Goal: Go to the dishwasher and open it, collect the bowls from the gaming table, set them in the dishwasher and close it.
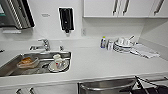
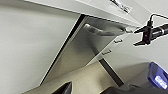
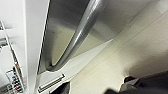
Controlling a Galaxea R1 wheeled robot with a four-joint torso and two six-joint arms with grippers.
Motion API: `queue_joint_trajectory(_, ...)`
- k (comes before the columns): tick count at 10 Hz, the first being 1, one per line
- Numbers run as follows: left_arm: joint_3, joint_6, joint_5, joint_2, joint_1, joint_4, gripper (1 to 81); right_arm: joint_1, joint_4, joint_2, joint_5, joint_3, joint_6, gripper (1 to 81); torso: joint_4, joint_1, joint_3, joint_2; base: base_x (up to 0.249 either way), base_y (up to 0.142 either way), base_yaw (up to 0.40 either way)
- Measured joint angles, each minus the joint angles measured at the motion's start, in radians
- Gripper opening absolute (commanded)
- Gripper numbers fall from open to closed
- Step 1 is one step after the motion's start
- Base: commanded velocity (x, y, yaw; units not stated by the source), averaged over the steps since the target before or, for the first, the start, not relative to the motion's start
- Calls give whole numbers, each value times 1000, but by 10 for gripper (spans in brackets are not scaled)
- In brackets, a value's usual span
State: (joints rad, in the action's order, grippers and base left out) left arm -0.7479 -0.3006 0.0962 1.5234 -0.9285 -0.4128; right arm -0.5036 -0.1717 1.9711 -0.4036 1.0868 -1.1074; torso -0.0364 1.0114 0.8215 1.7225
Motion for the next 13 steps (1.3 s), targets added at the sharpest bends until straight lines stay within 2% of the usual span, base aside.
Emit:
queue_joint_trajectory(2,-1,0,-1,0,0,-2,811,9,1,54,-33,61,-60,811,0,0,0,0,0,0,0)
queue_joint_trajectory(4,-1,0,-1,0,0,-3,811,8,1,131,-41,106,-85,811,0,0,0,0,0,0,0)
queue_joint_trajectory(6,-1,0,-1,1,0,-3,811,8,11,134,-34,128,-95,811,0,0,0,0,0,0,0)
queue_joint_trajectory(8,-13,0,0,4,0,-5,811,14,17,142,-4,133,-106,811,0,0,0,0,0,0,0)
queue_joint_trajectory(10,-21,0,-3,14,0,-6,811,13,18,144,12,141,-196,811,0,0,0,0,0,0,0)
queue_joint_trajectory(11,-21,0,-3,18,0,-6,811,11,19,134,44,145,-234,811,0,0,0,0,0,0,0)
queue_joint_trajectory(13,-31,0,-3,23,0,-6,811,1,19,109,89,161,-253,811,0,1,0,0,0,0,0)
